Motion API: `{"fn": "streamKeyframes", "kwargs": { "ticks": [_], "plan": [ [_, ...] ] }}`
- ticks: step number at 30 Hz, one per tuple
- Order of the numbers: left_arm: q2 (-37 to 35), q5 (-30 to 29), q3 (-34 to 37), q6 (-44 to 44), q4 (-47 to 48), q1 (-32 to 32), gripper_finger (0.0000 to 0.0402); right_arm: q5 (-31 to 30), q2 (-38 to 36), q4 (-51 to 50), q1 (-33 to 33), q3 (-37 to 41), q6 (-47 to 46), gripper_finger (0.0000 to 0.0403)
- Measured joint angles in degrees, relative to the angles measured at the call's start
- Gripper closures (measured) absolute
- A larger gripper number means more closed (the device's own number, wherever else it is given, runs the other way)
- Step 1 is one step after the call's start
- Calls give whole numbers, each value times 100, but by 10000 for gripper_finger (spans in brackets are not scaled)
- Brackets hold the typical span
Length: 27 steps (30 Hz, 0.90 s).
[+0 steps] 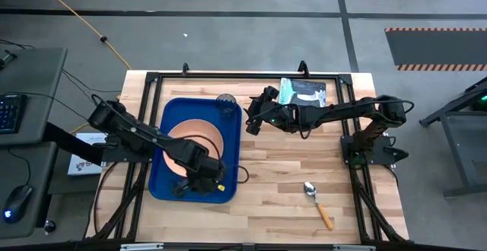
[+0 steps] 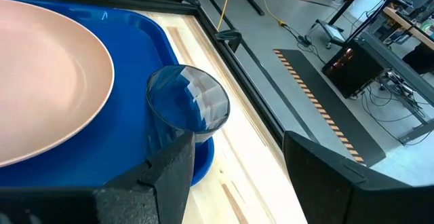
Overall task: Pick and place plate/cup/fork/spoon on tray
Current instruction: Put the blue fork below the light orange plate on the blue tray
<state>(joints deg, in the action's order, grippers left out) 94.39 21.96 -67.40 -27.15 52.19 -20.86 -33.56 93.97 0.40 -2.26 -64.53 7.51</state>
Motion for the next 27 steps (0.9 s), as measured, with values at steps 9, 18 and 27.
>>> {"fn": "streamKeyframes", "kwargs": {
  "ticks": [9, 18, 27],
  "plan": [
    [657, 23, 2, -127, 54, 160, 401, 0, 0, -9, 0, 0, -3, 187],
    [977, -7, 6, -429, -32, 458, 400, 0, 0, -4, 0, 0, -7, 187],
    [1178, -209, 7, -230, -261, 634, 375, 151, 0, 2, -2, 0, -120, 187]
  ]
}}
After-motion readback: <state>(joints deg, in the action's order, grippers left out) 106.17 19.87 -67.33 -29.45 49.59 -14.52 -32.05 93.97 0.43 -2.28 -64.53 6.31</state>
